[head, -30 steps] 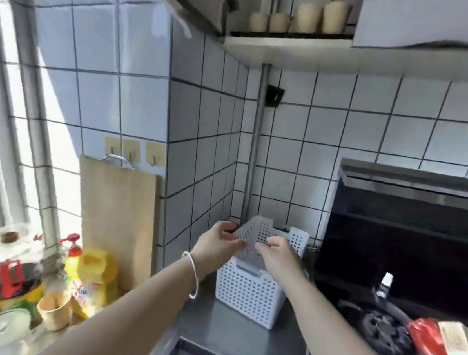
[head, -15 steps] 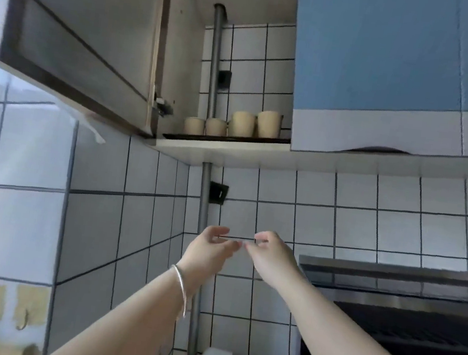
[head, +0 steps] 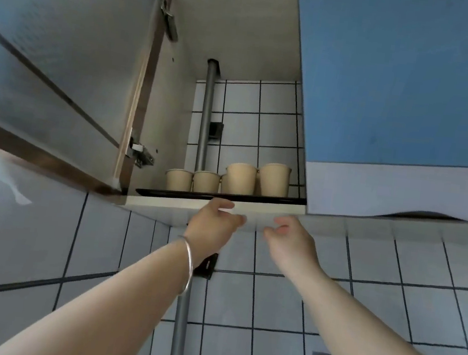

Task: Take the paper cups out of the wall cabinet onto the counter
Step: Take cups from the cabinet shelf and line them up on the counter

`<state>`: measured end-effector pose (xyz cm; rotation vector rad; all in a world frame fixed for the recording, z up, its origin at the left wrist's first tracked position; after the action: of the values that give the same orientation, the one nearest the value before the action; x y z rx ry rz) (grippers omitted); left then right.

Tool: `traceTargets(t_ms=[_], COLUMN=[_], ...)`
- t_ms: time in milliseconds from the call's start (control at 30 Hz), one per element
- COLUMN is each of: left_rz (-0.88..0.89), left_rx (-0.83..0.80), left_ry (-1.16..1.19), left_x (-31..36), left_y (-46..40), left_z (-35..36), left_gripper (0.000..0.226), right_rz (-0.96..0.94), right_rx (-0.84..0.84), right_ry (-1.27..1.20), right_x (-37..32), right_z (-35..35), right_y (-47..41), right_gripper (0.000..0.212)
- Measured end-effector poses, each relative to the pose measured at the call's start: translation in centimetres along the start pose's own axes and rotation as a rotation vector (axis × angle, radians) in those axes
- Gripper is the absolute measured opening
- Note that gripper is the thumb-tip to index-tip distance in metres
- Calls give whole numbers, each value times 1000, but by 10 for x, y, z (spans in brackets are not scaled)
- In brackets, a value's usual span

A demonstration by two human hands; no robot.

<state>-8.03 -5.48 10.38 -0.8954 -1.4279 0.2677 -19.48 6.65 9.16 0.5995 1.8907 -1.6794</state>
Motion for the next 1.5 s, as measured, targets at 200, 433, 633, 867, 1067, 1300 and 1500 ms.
traceTargets(t_ms=[200,433,633,867,1067,1300,1500], left_rz=[183,225,136,67,164,263,165], left_rx=[61,209,141,91,161,212,162], left_ry=[30,-140,-278,-254,-39,189,236], left_x=[38,42,42,41,69,100,64], left_y=[-65,-111,-133,-138,-128,-81,-24], left_z=[1,2,21,32,13,-28,-54], left_gripper=[40,77,90,87,90,99,76], right_rz=[-171,-253,-132,-13,-92,-146,-99], right_rx=[291,336,223,124,188,153,47], right_ry=[25,274,305,217,-59,-392,-700], right_x=[-52,-69,-63,-49,-70,-97,-84], right_z=[-10,4,14,15,-3,-19,-6], right_y=[-50,-85,-113,-120,-118,-85,-18], right_gripper=[40,60,87,89,90,100,90])
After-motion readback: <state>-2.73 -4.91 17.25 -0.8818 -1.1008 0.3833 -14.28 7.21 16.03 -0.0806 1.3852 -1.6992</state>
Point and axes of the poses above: each hand's wrist, its own y-axis away from the middle knuckle, its own z-axis out of the palm, x = y × z, the point moved 10 cm from there along -y, towards the middle knuckle, and after that the axes turned 10 degrees about x, right-handed, at the moved point
